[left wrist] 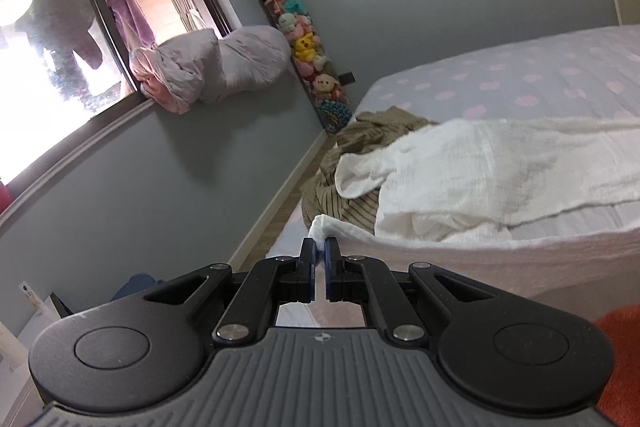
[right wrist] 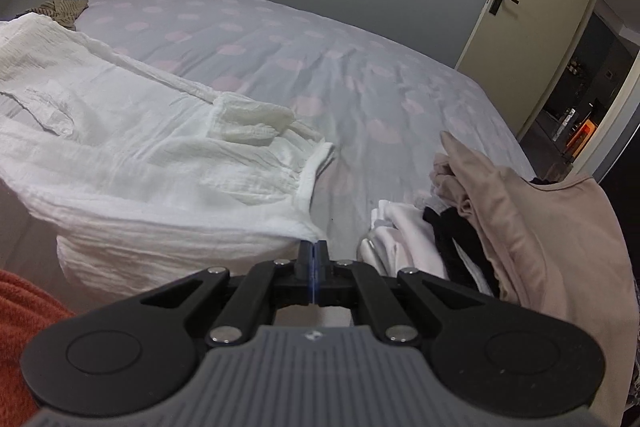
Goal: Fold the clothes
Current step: 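Hold the garment with both grippers and drag it along the bed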
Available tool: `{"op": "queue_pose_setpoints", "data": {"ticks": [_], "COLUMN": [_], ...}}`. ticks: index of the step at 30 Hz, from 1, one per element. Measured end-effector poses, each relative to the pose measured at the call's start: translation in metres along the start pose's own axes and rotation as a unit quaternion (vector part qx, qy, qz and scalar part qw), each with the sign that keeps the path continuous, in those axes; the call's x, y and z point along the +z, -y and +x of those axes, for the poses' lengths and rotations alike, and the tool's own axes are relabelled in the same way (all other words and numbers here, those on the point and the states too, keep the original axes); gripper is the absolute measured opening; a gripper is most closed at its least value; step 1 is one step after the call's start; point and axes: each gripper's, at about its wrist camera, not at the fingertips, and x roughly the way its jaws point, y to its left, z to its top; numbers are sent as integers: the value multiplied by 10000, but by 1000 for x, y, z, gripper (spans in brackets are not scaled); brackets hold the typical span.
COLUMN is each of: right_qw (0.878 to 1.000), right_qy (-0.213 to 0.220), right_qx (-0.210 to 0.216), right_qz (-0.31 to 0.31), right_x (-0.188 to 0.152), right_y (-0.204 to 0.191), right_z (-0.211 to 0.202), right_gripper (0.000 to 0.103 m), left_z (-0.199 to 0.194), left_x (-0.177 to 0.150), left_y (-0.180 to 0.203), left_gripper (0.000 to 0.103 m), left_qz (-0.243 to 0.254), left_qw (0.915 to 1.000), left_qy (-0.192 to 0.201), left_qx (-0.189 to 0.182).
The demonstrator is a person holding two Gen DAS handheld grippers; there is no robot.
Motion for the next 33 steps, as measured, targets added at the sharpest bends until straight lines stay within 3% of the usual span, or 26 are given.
{"op": "queue_pose_setpoints", "data": {"ticks": [8,19,26,33], "right_qw": [9995,9973,9973,9969], "right_qy": [93,195,157,-174], "right_qx": [-227,-634,-703,-769], "right_qz": [179,313,151,56], "right_x": [14,69,115,148], "right_y": [3,10,12,15], "right_z": [9,37,80,154], "right_gripper": [0,0,0,0], "left_z": [15,80,139,220], "left_x": [19,93,142,169], "left_y": [13,32,53,92], "left_gripper": [2,2,2,2], "left_qz": [290,961,1420,1969], "left_qw": [9995,9953,9898,9792], "left_qy": [80,121,-88,-481], "left_qx": [14,38,-55,-9]}}
